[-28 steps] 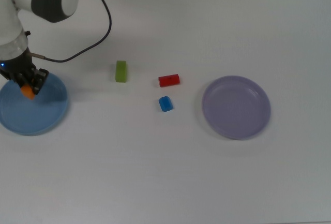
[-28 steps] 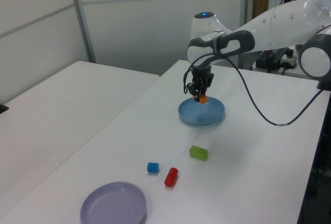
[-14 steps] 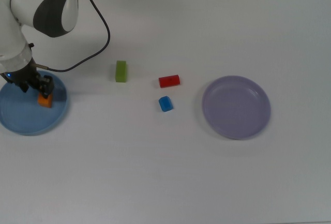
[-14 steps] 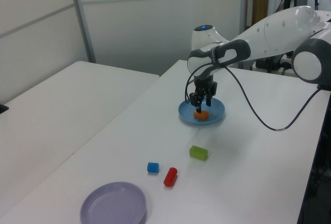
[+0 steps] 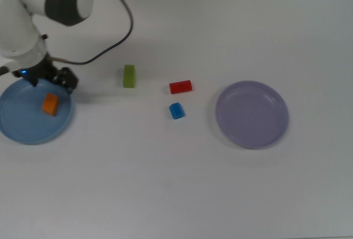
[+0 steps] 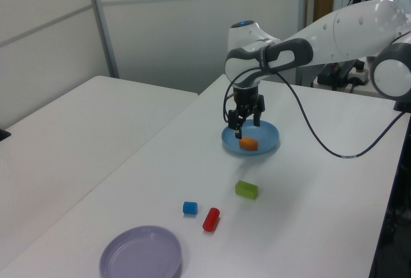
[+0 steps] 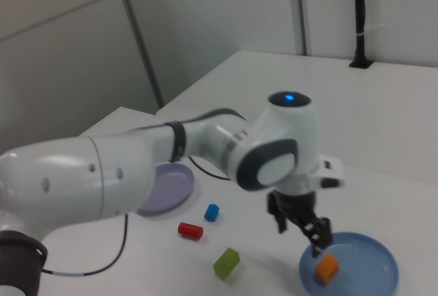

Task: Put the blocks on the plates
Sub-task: 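Move the gripper down onto the green block and grasp it, then carry the green block onto the light blue plate and open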

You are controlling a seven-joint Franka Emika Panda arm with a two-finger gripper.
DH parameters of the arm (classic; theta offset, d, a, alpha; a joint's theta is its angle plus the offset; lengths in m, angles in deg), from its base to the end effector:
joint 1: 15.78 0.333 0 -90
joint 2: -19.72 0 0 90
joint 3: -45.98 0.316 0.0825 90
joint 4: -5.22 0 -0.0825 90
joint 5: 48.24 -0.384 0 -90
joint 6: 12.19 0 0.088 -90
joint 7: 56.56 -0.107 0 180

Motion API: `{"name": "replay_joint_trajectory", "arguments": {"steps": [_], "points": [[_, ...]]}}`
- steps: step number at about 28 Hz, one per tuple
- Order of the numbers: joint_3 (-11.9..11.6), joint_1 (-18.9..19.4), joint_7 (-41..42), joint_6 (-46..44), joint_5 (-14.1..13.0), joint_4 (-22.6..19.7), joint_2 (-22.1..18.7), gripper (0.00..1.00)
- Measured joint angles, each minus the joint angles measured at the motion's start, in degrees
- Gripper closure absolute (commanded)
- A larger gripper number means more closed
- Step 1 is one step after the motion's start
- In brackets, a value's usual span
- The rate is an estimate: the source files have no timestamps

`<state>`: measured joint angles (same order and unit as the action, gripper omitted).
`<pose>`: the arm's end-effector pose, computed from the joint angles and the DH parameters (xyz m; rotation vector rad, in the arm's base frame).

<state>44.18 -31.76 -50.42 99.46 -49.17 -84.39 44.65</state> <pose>0.6430 -0.2022 0.3892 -3.1119 0.3231 0.0763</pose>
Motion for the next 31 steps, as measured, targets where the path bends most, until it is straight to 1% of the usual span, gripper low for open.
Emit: {"name": "replay_joint_trajectory", "arguments": {"steps": [1, 3, 9, 12, 16, 17, 19, 21, 22, 23, 27, 29, 30, 31], "points": [[0.72, 1.00, -0.02, -1.83, -0.01, -0.34, -0.88, 0.00], [1.36, 2.68, -0.14, -3.20, -0.01, -1.31, -1.97, 0.00], [1.82, 8.59, -2.18, -3.74, -0.01, -6.95, -4.34, 0.00], [1.82, 10.46, -2.24, -3.74, 0.05, -9.76, -4.57, 0.00], [1.82, 11.12, -2.24, -2.34, 0.77, -12.65, -4.57, 0.00], [1.81, 11.12, -2.24, -1.69, 0.94, -13.36, -4.57, 0.04], [1.77, 11.09, -2.24, -0.20, 1.34, -14.91, -4.56, 0.20], [1.77, 11.09, -2.24, 0.86, 2.02, -16.15, -4.56, 0.47], [1.77, 11.12, -2.24, 1.35, 2.31, -16.75, -4.56, 0.57], [1.77, 11.16, -2.25, 1.84, 2.51, -17.30, -4.56, 0.61], [1.77, 11.47, -3.84, 2.87, 2.65, -18.67, -4.56, 0.69], [1.77, 11.69, -4.91, 2.91, 2.65, -18.81, -4.56, 0.84], [1.77, 11.77, -5.16, 2.91, 2.65, -18.80, -4.58, 0.94], [1.78, 11.83, -5.31, 2.91, 2.65, -18.78, -4.61, 1.00]]}}
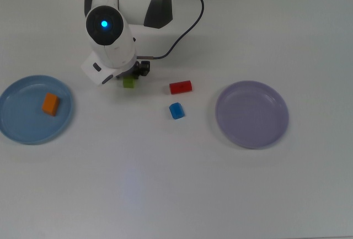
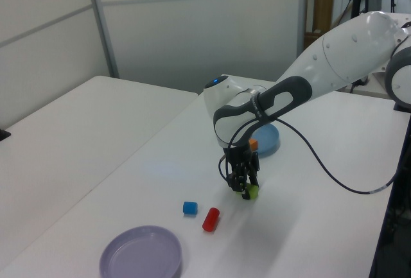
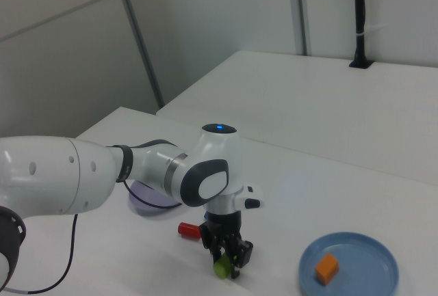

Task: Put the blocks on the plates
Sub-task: 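Carry the green block onto the light blue plate and open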

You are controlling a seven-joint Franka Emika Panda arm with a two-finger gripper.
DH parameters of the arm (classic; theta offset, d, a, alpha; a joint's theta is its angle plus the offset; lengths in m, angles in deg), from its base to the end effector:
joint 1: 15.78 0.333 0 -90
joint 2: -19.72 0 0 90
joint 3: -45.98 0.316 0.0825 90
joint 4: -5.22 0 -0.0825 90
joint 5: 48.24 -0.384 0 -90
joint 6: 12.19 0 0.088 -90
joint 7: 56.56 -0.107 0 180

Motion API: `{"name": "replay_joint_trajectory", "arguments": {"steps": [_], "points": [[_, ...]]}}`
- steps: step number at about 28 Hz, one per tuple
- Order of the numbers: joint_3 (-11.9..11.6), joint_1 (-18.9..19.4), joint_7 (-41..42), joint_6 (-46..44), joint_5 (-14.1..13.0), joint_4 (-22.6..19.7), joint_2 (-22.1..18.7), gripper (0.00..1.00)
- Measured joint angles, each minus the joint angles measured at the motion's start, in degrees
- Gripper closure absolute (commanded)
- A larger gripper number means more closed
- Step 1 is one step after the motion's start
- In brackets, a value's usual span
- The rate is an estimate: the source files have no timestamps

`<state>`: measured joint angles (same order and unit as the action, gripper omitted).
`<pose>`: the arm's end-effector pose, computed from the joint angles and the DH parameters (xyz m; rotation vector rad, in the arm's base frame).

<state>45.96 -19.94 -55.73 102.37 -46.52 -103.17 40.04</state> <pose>0.5958 -0.0454 0.2997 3.1020 -0.0661 -0.3865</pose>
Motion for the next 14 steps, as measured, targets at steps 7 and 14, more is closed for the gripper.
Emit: {"name": "replay_joint_trajectory", "arguments": {"steps": [7, 14], "points": [[-0.21, -0.03, -0.37, 0.00, 0.00, 0.75, -0.40, 1.00], [-0.95, -2.91, -0.21, -2.59, -0.02, 8.26, -1.25, 1.00]]}}
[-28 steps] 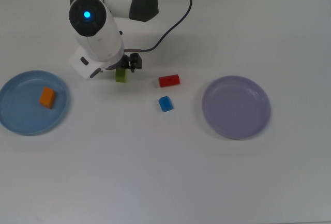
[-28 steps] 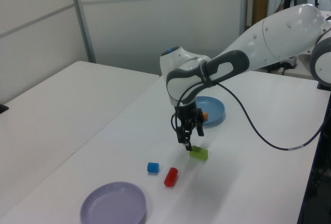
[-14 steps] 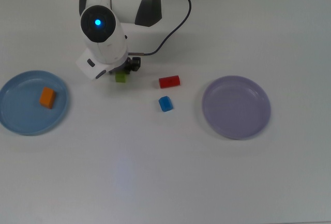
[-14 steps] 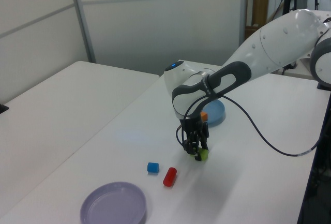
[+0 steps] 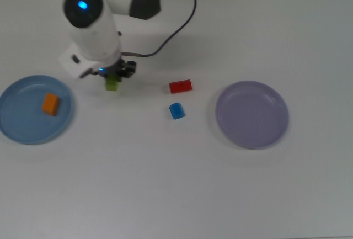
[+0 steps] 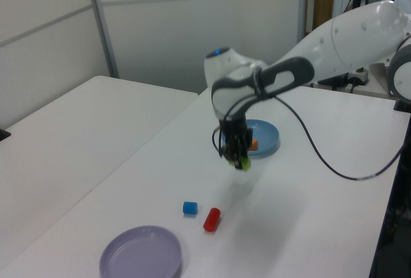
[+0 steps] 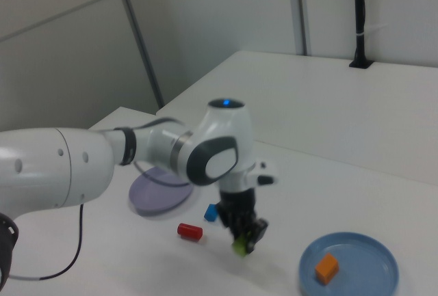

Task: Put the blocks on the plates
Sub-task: 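Carry the green block onto the light blue plate and open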

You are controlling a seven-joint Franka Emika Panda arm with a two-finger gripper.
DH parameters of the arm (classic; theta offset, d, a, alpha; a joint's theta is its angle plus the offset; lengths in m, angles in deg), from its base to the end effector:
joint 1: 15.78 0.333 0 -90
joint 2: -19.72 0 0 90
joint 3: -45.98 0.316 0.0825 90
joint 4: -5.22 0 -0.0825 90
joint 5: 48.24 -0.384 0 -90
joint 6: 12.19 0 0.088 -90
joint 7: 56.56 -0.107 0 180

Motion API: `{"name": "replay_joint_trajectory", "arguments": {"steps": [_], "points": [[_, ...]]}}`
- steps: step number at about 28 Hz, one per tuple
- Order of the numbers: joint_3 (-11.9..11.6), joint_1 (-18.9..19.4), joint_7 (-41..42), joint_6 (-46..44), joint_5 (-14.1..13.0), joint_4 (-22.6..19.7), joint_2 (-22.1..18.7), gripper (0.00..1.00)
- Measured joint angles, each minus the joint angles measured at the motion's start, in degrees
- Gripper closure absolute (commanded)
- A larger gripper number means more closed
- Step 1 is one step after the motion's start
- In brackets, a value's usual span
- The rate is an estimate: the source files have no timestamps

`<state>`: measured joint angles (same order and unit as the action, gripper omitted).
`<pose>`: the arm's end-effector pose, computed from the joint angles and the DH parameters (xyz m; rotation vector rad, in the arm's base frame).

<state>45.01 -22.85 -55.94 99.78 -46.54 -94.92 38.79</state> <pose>0.6241 -0.0893 0.3721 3.1072 -0.1805 -0.2001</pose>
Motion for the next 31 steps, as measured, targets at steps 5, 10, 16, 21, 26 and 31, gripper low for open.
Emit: {"name": "replay_joint_trajectory", "arguments": {"steps": [5, 10, 16, 21, 26, 31], "points": [[-0.14, -5.23, 1.15, -0.44, -1.53, 5.59, -0.33, 1.00], [-0.22, -9.93, 2.36, 1.51, -1.86, 7.97, 0.79, 1.00], [-0.26, -12.45, 2.36, 10.06, -1.86, 8.19, 5.32, 0.99], [-0.81, -13.12, 2.36, 16.11, -1.84, 8.43, 9.51, 0.97], [-1.26, -13.86, 2.36, 17.28, -1.84, 9.32, 10.32, 0.56], [-1.28, -14.62, 2.37, 17.28, -1.83, 9.45, 10.32, 0.00]]}}
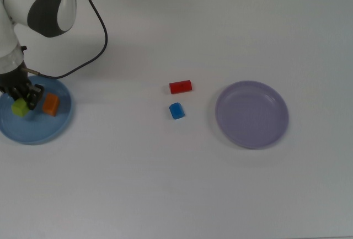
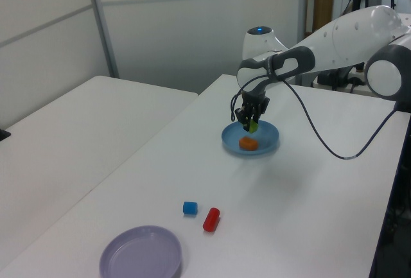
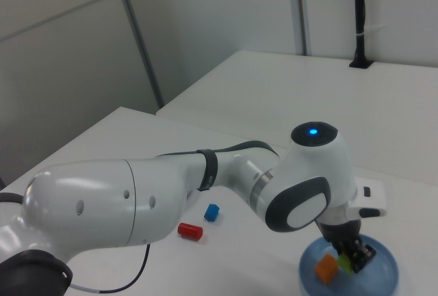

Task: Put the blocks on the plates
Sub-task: 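Carry the green block onto the light blue plate and open, then move the gripper to the blue block and grasp it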

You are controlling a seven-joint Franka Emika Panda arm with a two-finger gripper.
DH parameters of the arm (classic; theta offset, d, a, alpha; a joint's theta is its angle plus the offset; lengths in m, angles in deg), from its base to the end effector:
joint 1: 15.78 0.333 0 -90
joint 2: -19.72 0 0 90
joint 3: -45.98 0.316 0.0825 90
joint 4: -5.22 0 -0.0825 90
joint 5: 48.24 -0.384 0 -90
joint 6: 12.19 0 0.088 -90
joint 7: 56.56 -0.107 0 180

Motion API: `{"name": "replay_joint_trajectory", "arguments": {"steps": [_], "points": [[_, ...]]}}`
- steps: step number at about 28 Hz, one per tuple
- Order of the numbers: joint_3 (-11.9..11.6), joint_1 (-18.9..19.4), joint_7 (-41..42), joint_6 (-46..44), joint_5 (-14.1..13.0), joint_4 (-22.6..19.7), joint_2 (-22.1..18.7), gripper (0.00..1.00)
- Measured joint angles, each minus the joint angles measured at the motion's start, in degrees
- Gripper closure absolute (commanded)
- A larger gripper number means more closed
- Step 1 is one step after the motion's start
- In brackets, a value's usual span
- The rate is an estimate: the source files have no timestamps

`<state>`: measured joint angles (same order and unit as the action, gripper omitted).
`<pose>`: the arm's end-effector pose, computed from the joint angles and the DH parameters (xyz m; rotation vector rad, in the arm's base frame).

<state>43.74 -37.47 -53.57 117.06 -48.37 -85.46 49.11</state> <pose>0.6456 -0.2821 0.3555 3.0291 -0.5515 0.2349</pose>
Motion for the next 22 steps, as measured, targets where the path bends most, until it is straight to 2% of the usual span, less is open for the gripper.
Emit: {"name": "replay_joint_trajectory", "arguments": {"steps": [13, 19, 22], "points": [[0.61, 0.83, 0.04, 0.00, 0.68, 0.81, -0.39, 0.00], [0.94, 3.06, 0.03, -1.17, 0.67, 1.02, -1.79, 0.00], [1.18, 5.79, 0.03, -2.05, 0.65, 1.02, -2.14, 0.00]]}}
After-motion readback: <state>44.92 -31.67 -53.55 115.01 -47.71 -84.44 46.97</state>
